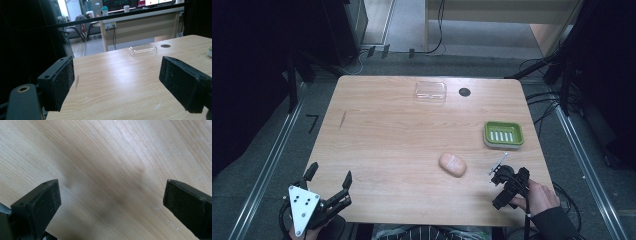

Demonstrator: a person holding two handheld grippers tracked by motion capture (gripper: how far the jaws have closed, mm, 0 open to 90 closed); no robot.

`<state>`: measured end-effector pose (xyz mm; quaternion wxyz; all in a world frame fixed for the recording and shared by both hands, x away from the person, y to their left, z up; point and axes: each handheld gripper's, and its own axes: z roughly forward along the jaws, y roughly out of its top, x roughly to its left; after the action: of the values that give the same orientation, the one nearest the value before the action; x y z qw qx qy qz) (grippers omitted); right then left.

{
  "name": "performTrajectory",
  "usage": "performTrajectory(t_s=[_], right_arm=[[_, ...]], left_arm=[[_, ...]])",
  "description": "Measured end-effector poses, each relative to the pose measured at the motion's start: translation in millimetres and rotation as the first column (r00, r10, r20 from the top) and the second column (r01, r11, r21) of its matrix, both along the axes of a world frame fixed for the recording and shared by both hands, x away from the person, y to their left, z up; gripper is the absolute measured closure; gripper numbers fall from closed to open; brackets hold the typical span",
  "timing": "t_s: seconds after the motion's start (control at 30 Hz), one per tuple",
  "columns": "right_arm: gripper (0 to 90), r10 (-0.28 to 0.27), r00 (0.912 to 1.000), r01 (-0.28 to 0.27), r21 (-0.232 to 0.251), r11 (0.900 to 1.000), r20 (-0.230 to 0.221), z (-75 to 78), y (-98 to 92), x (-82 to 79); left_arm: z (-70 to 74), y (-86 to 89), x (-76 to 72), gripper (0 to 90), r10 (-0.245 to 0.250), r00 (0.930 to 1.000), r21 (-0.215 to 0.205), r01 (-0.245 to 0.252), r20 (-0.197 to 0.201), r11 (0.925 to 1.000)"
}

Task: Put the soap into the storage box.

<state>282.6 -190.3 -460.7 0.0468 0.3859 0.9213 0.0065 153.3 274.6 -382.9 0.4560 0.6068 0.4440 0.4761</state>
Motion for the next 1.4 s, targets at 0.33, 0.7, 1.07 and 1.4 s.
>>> performTrajectory(t_s=[0.33, 0.7, 1.07, 1.4], right_arm=[[1.0, 0.018, 0.9998, -0.018, 0.008, 1.000, 0.006, 1.5, 6.4, 3.9], [0.2, 0.035, 0.9992, -0.035, 0.023, 0.999, 0.020, 3.5, 14.3, 11.4], [0.0, 0.052, 0.9981, -0.054, 0.056, 0.997, 0.033, 10.5, 28.6, 19.9], [0.0, 0.068, 0.9973, -0.070, 0.063, 0.996, 0.029, 12.4, 45.6, 31.2]], left_arm=[[-0.4, 1.4, 0.1, 13.3, 0.004, 1.0000, -0.003, -0.004, -0.009, 1.0000], [0.5, -1.7, 0.7, 13.3, 0.001, 0.9999, 0.002, -0.001, -0.012, 1.0000], [-0.2, -0.8, 1.2, 13.3, 0.000, 0.9999, 0.010, 0.000, -0.017, 1.0000], [-0.3, 0.7, -0.1, 13.4, 0.005, 0.9999, 0.004, -0.005, -0.015, 1.0000]])
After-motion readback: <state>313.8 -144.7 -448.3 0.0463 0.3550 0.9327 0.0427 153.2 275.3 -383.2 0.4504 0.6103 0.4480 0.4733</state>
